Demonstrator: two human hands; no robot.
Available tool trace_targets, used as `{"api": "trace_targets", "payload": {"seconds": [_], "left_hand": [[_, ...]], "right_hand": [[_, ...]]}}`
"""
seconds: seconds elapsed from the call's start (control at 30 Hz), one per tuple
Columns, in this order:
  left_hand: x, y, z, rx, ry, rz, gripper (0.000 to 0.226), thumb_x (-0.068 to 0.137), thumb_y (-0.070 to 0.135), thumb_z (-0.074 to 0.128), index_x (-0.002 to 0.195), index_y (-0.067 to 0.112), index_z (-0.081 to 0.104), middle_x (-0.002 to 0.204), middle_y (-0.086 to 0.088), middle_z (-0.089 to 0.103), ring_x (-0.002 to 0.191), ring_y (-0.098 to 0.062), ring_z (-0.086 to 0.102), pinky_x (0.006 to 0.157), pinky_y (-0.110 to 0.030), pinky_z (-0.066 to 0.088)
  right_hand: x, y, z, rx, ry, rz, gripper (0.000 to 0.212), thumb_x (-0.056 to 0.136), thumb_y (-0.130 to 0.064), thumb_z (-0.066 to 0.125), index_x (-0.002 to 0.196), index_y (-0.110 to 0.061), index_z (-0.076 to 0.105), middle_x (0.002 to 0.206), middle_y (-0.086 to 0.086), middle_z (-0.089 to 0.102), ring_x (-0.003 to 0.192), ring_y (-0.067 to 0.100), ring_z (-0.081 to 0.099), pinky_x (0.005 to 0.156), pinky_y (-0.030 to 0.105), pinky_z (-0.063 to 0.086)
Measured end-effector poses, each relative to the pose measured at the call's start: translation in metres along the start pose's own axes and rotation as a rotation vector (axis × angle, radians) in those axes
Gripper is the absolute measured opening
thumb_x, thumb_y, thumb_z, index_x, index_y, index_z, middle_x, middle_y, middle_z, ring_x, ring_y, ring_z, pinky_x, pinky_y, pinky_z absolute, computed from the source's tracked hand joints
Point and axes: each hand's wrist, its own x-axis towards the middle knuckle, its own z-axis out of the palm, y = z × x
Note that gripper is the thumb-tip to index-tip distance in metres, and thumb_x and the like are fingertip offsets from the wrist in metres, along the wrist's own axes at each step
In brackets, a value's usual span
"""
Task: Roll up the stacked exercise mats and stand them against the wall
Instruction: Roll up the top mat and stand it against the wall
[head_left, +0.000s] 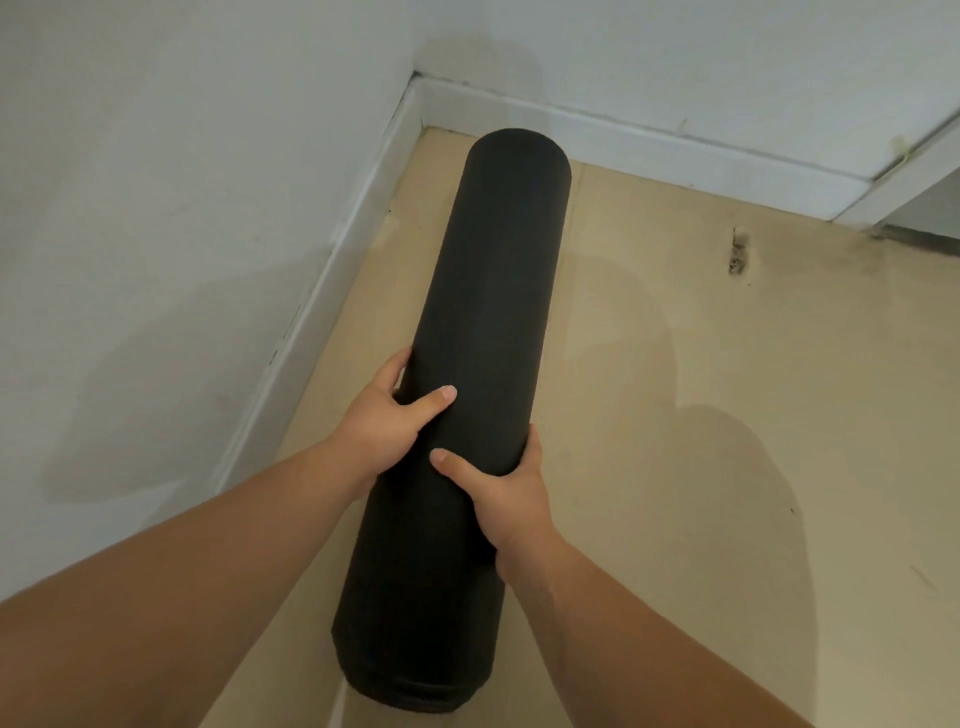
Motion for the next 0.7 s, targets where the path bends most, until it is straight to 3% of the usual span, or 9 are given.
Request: {"api": "trace_targets", "payload": {"seconds": [0.1,0.2,0.37,0.43,0.5,0.57,0.63,0.7], "left_hand": [[0.005,0.006,-0.016,0.115,0.071,0.099,0.070,0.098,0.038,0.065,0.157,0.047,0.028,0.156,0.012,0.042,0.141,-0.018,0.044,0.112,-0.038,0.042],[0.013,0.011,-0.033,0.184,0.132,0.165,0.059,0.101,0.031,0.061,0.154,0.046,0.037,0.158,0.009,0.040,0.144,-0.018,0.040,0.118,-0.043,0.038],[0.012,0.006,-0.049,0.622,0.354,0.375,0.043,0.106,0.029,0.049,0.148,0.025,0.052,0.162,-0.004,0.036,0.150,-0.025,0.029,0.123,-0.040,0.022],[0.012,-0.001,-0.052,0.689,0.351,0.358,0.048,0.107,0.032,0.044,0.154,0.025,0.043,0.166,-0.004,0.028,0.152,-0.025,0.024,0.125,-0.041,0.020],[0.014,-0.004,-0.058,0.731,0.302,0.328,0.053,0.109,0.035,0.039,0.160,0.028,0.028,0.171,0.000,0.014,0.156,-0.023,0.013,0.126,-0.042,0.015],[0.016,-0.002,-0.065,0.765,0.270,0.318,0.055,0.109,0.035,0.038,0.162,0.029,0.022,0.171,0.002,0.008,0.157,-0.021,0.009,0.126,-0.040,0.015],[0.017,0.001,-0.068,0.858,0.249,0.299,0.059,0.108,0.036,0.040,0.162,0.031,0.016,0.172,0.003,0.004,0.157,-0.020,0.008,0.125,-0.040,0.016],[0.015,0.004,-0.068,0.918,0.239,0.278,0.063,0.107,0.039,0.043,0.163,0.031,0.014,0.172,0.002,0.003,0.157,-0.021,0.009,0.125,-0.041,0.018]], "right_hand": [[0.014,-0.021,0.027,0.040,-0.012,-0.034,0.125,0.056,-0.046,0.100,0.157,-0.043,0.027,0.131,-0.016,0.057,0.113,0.013,0.061,0.086,0.033,0.057],[0.029,-0.044,0.051,0.076,-0.039,-0.061,0.118,0.057,-0.045,0.100,0.154,-0.042,0.033,0.123,-0.016,0.061,0.103,0.009,0.063,0.077,0.030,0.057],[0.052,-0.076,0.092,0.001,-0.065,-0.124,0.121,0.060,-0.051,0.095,0.160,-0.036,0.027,0.138,-0.009,0.061,0.123,0.018,0.062,0.102,0.037,0.055],[0.059,-0.084,0.097,-0.018,-0.078,-0.117,0.130,0.052,-0.060,0.093,0.161,-0.037,0.027,0.145,-0.007,0.059,0.131,0.021,0.060,0.107,0.044,0.053],[0.062,-0.091,0.094,-0.016,-0.127,-0.084,0.124,0.064,-0.055,0.093,0.164,-0.040,0.021,0.152,-0.008,0.053,0.135,0.023,0.056,0.107,0.047,0.051],[0.065,-0.094,0.088,-0.031,-0.183,-0.051,0.113,0.082,-0.043,0.087,0.166,-0.040,0.012,0.157,-0.006,0.048,0.137,0.025,0.053,0.097,0.044,0.050],[0.069,-0.095,0.083,-0.065,-0.203,-0.045,0.108,0.088,-0.041,0.083,0.166,-0.040,0.007,0.160,-0.004,0.045,0.137,0.026,0.052,0.093,0.045,0.049],[0.068,-0.096,0.083,-0.098,-0.205,-0.055,0.106,0.090,-0.043,0.080,0.166,-0.040,0.006,0.161,-0.004,0.044,0.137,0.026,0.052,0.099,0.047,0.051]]}}
